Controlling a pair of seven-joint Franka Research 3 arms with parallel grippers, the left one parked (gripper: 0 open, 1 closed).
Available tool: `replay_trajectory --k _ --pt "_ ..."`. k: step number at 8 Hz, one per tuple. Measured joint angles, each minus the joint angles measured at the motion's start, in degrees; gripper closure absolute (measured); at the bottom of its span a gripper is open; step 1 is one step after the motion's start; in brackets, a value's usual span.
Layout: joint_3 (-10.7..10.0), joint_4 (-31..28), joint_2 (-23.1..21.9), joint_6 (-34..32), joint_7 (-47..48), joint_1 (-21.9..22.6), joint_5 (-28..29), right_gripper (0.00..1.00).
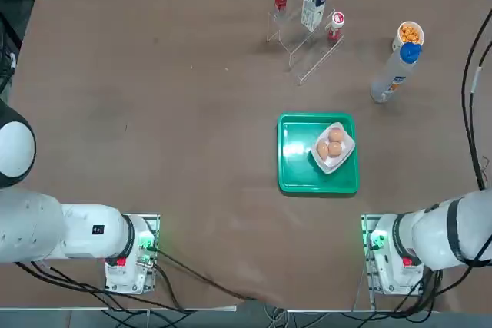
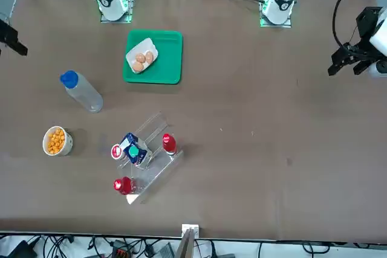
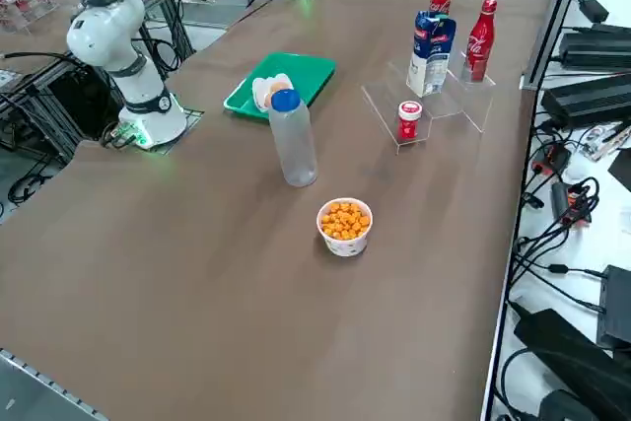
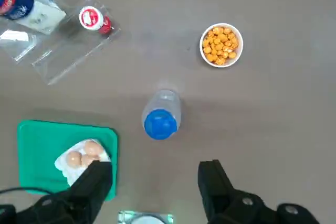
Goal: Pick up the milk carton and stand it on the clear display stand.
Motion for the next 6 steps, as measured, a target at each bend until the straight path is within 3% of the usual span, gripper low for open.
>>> replay_trajectory --k 2,3,6 --pt "10.63 -2.84 -2.25 -0.55 0.63 -7.58 -2.52 0.00" --pt "14.38 -4.99 -3.64 -0.06 0.69 -11.06 -2.56 0.00" --pt "20.50 -13.07 -8.70 5.04 0.69 -17.95 -2.01 0.00"
